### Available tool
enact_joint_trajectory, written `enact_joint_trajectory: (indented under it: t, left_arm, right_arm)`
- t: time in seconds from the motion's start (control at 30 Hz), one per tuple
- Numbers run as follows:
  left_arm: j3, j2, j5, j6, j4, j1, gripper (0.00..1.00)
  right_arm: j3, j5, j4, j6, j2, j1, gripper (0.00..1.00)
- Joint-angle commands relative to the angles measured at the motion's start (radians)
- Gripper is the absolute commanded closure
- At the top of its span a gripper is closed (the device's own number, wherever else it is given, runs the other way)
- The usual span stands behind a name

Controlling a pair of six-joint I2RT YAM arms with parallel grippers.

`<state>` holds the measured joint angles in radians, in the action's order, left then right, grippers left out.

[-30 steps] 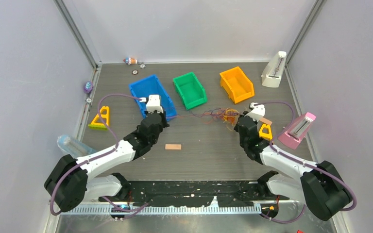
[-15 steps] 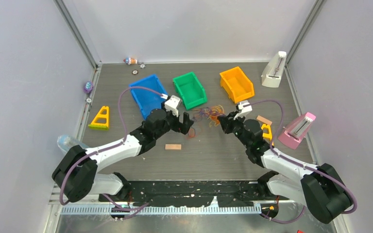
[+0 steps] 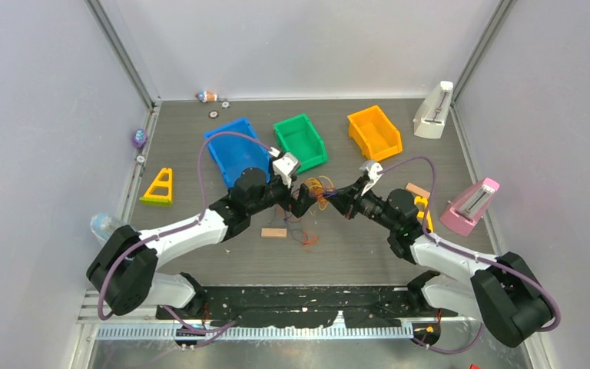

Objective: Untangle the cables
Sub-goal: Untie the cable.

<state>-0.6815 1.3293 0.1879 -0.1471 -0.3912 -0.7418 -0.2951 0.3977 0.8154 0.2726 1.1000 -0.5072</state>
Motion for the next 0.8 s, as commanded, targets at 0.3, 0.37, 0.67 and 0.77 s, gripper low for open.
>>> enact_joint_trajectory:
  t: [0.3,0.37,0.67,0.77]
  left_arm:
    - [-0.162,0.115,0.039,0.08,0.098,-0.054,1.0]
    - [-0.157,0.113,0.041,0.078,0.092,-0.054,1.0]
    - [-0.088,0.057,0.122,-0.024,-0.018,0.005,1.0]
    - [-0.024,0.027,0.212,-0.1,-0.125,0.066,1.0]
  right_arm:
    - [-0.063,0.188,0.098,0.029,0.074,-0.005,0.82]
    - [-0.051,0.153,0.086,0.017,0.053,-0.005,0.75]
    - [0.004,-0.152,0.001,-0.014,-0.057,-0.005,0.05]
    - [0.018,-0.16,0.01,-0.024,-0.066,-0.006,0.04]
